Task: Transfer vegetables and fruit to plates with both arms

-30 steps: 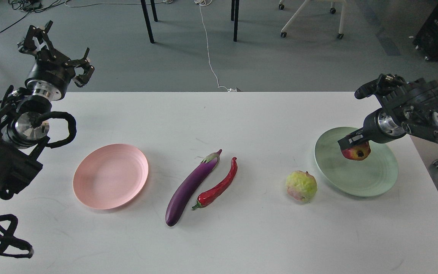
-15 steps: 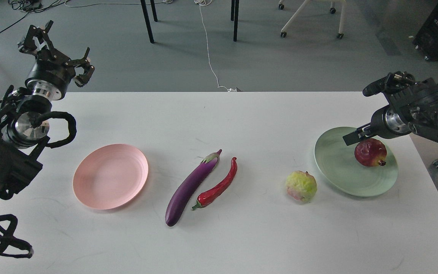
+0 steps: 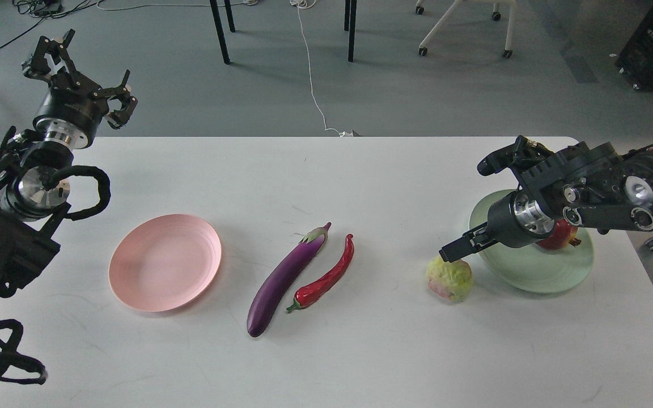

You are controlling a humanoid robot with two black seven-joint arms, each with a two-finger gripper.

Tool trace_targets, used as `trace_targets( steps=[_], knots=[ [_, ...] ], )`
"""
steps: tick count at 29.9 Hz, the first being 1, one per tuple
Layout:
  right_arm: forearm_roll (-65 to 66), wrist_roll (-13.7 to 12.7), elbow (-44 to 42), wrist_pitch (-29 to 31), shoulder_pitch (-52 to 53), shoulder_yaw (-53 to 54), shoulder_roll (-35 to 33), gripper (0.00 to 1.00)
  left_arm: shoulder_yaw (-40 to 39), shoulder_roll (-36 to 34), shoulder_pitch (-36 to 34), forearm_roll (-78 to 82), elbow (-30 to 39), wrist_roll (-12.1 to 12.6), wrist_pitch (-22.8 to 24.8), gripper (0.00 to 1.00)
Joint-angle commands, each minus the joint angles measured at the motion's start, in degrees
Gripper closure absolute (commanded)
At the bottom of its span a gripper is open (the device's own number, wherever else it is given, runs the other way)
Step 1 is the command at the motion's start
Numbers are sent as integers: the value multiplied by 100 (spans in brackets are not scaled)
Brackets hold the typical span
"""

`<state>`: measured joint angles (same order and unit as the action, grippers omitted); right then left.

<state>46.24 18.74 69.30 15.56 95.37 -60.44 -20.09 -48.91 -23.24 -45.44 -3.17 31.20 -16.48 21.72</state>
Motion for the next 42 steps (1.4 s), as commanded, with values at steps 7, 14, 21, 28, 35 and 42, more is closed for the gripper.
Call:
trace_targets(
  steps=[7,14,21,28,35,42],
  knots=[
    [17,86,-13,-9,-220,-30,391,7,-5,-5,9,-26,0,-22,-1,2],
    [8,288,4,-9,-283,-38,453,56,-5,-119,79,-26,0,-22,7,2],
    [34,244,-40,-9,182,-3,217,69,-5,-110,79,-26,0,-22,-1,2],
    [446,165,-189,-1,369,-266,-478,67,-5,-101,79,-26,0,-13,-1,2],
    [720,191,-488,-18,-168,-250,-874,43,-5,-66,71,-17,9,-13,-10,2],
    [676,183,-479,-106,-344,-21,-953,3,4,-66,62,-9,9,-215,-63,2]
  ],
)
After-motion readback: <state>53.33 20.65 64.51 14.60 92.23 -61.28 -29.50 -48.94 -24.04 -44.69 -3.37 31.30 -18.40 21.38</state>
